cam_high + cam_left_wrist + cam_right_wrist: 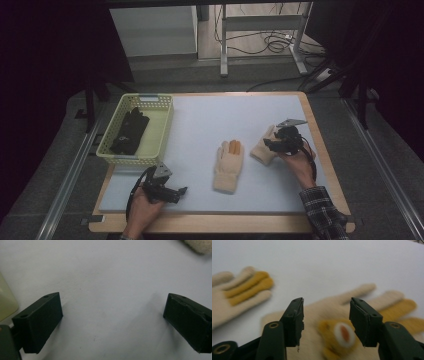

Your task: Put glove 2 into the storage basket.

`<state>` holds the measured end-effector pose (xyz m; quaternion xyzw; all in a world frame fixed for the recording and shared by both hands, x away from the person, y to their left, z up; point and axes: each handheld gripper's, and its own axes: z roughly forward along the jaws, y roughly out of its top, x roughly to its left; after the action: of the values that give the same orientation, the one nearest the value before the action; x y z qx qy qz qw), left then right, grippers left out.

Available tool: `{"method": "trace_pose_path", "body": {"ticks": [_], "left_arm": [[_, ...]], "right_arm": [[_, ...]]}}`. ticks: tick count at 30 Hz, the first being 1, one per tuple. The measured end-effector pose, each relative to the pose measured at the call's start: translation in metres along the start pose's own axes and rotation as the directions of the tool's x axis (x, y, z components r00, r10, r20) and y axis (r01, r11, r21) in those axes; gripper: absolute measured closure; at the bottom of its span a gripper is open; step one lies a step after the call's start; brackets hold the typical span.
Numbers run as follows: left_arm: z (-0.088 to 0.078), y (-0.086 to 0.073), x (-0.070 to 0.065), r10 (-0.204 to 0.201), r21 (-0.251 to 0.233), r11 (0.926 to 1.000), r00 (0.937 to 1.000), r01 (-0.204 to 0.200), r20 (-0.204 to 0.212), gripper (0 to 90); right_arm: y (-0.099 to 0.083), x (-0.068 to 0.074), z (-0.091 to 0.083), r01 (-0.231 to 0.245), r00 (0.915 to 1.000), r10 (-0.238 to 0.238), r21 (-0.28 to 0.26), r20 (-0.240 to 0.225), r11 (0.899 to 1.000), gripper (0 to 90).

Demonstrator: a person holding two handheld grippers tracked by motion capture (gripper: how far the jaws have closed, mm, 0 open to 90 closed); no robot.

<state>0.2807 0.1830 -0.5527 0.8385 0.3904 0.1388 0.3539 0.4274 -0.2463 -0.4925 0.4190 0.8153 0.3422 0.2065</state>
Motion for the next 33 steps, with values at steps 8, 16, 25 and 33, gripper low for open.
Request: {"method": "trace_pose_path", "body": {"ticks": [8, 16, 25, 33], "left_arm": [[0.0, 0.0, 0.0, -0.002, -0.002, 1.0, 1.0, 0.002, -0.001, 2.3], [0.0, 0.0, 0.0, -0.001, -0.002, 1.0, 1.0, 0.001, -0.002, 2.3], [0.0, 0.0, 0.0, -0.001, -0.002, 1.0, 1.0, 0.001, -0.001, 2.3], [0.0, 0.0, 0.0, -0.002, -0.003, 1.0, 1.0, 0.002, -0.001, 2.3]], "right_arm": [[-0.02, -0.007, 0.01, -0.004, 0.9994, 0.002, 0.035, 0.033, 0.999, 37.7], [-0.024, -0.006, 0.008, -0.038, 0.9984, 0.036, 0.033, 0.044, 0.999, 58.9], [-0.021, -0.003, -0.008, -0.038, 0.9992, 0.038, -0.017, 0.011, 0.999, 59.3], [-0.011, 0.014, -0.031, 0.013, 0.9994, -0.015, -0.067, -0.032, 0.998, 59.2]]}}
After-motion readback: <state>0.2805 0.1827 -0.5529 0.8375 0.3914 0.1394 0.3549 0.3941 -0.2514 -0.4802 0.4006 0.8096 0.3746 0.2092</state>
